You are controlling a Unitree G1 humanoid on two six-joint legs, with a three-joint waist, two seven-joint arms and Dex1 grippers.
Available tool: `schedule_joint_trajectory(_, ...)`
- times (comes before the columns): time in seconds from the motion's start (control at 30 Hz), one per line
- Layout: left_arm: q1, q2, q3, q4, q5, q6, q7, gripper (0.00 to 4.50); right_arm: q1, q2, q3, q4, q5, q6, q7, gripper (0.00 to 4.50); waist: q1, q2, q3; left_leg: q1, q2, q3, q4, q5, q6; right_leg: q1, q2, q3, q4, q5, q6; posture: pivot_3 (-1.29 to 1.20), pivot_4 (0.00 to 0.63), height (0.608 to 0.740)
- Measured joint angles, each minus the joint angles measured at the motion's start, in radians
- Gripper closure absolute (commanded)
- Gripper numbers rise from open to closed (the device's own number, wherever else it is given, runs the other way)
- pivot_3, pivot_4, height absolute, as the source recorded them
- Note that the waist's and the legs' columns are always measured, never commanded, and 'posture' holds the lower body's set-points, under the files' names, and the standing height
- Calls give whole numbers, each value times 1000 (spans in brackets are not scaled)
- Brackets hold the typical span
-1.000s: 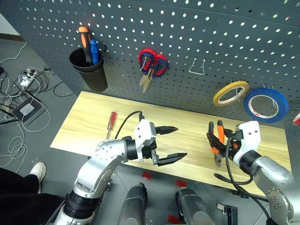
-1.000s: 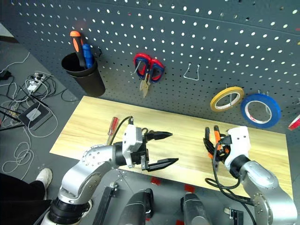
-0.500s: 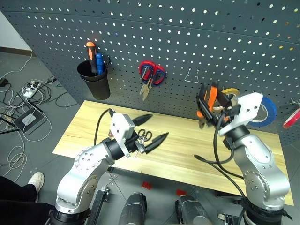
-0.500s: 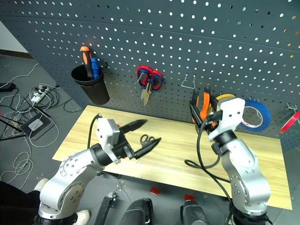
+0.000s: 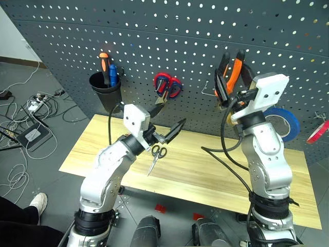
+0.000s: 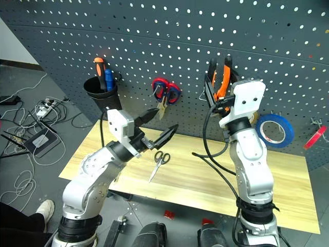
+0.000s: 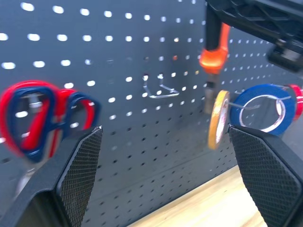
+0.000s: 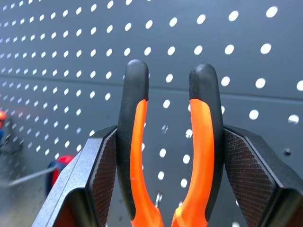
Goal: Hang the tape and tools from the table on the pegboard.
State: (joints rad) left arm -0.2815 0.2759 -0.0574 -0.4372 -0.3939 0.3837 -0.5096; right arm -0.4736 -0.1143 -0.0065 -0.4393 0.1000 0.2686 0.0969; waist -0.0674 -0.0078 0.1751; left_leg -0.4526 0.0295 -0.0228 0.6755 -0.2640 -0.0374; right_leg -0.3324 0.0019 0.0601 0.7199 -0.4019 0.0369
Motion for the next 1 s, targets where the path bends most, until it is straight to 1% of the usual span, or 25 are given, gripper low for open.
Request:
schedule_joint_trajectory(0.13, -13, -8, -16, 32, 18, -25, -2, 0, -71, 17, -6, 89, -33, -80, -38, 1498, -13, 0, 0, 0, 0, -1, 0, 0, 0, 0, 0, 0, 3, 0, 0, -17, 126, 740)
schedule_joint_trajectory(0.23, -20, -13, -19, 65, 27, -44, -4, 0, -106, 30, -12, 142, -45, -131, -66, 1498, -19, 0, 0, 1, -1, -2, 2, 0, 0, -2, 0, 0, 13, 0, 0, -20, 130, 740)
schedule_joint_trajectory(0.4, -46, -25, -20, 100, 36, -67, -5, 0, -170, 66, -10, 215, -66, -186, -104, 1498, -21, 0, 0, 1, 0, -2, 2, 0, 0, -2, 1, -2, 14, 0, 0, -21, 138, 740)
schedule_joint_trajectory(0.6, -46, -43, -22, 141, 48, -93, -4, 0, -178, 132, 18, 242, -68, -208, -105, 1498, -22, 0, 0, 1, 0, -3, 2, 0, 0, -2, 0, -7, 15, 0, 0, -12, 144, 740)
schedule_joint_trajectory(0.7, -51, -47, -26, 154, 58, -101, -4, 0, -176, 145, 31, 277, -68, -223, -99, 1498, -21, 0, 0, 1, 0, -5, 3, 0, 0, -2, -2, -15, 15, 0, 0, -3, 153, 740)
schedule_joint_trajectory(0.8, -62, -45, -25, 157, 62, -102, -5, 0, -174, 147, 30, 317, -69, -243, -97, 1498, -20, 0, 0, 1, 0, -5, 3, 0, 0, -2, -2, -16, 15, 0, 0, 9, 160, 740)
schedule_joint_trajectory(0.9, -78, -39, -23, 164, 62, -102, -7, 0, -177, 132, 29, 394, -81, -321, -97, 1498, -19, 0, 0, 2, 0, -6, 3, 0, 0, 0, -3, -17, 15, 0, 0, 14, 163, 740)
schedule_joint_trajectory(1.0, -77, -35, -22, 163, 62, -98, -6, 0, -177, 118, 21, 470, -87, -342, -99, 1498, -18, 0, 0, 3, 0, -5, 2, 0, 0, -1, -3, -17, 15, 0, 0, 26, 169, 740)
